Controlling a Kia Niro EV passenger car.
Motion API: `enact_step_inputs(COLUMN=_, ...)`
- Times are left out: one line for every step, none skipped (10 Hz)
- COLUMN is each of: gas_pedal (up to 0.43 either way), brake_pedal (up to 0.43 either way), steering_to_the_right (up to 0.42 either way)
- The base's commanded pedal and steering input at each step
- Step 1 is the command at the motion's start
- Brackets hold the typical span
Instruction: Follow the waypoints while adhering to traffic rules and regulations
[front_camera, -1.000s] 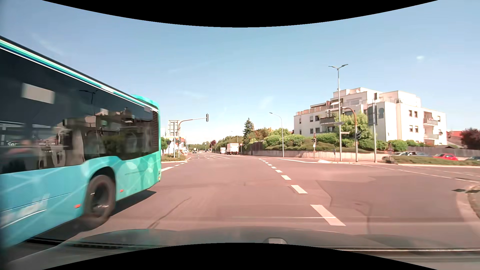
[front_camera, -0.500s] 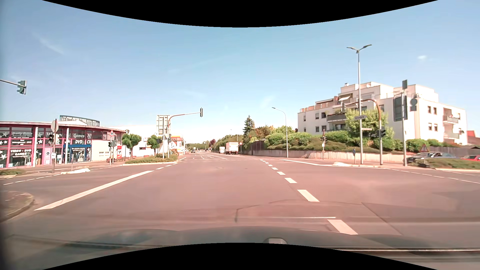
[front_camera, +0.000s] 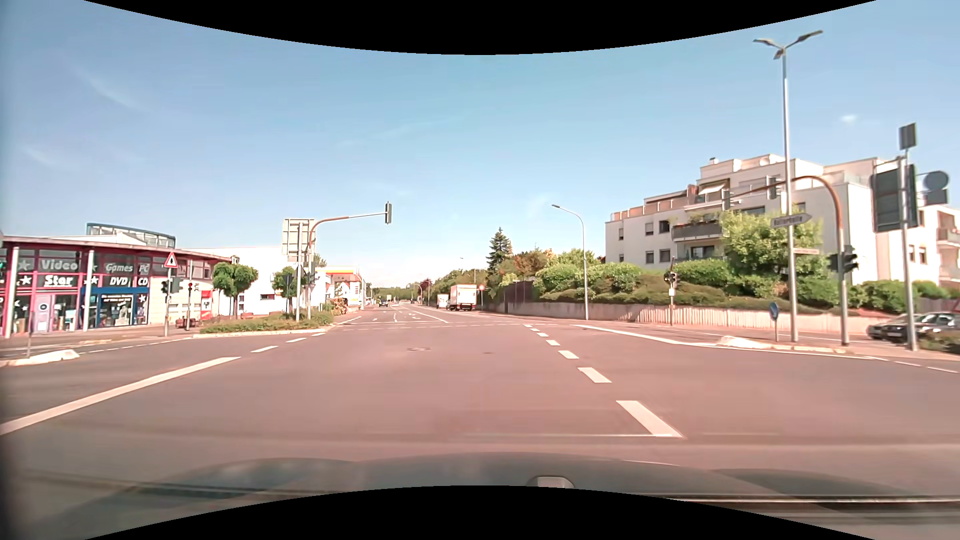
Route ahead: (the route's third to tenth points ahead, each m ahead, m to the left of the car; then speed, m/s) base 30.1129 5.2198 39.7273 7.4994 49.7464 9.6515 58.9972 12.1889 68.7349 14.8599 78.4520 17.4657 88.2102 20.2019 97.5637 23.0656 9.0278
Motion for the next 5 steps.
enact_step_inputs(gas_pedal=0.098, brake_pedal=0.000, steering_to_the_right=-0.008)
enact_step_inputs(gas_pedal=0.098, brake_pedal=0.000, steering_to_the_right=-0.010)
enact_step_inputs(gas_pedal=0.098, brake_pedal=0.000, steering_to_the_right=-0.011)
enact_step_inputs(gas_pedal=0.098, brake_pedal=0.000, steering_to_the_right=-0.013)
enact_step_inputs(gas_pedal=0.098, brake_pedal=0.000, steering_to_the_right=-0.014)
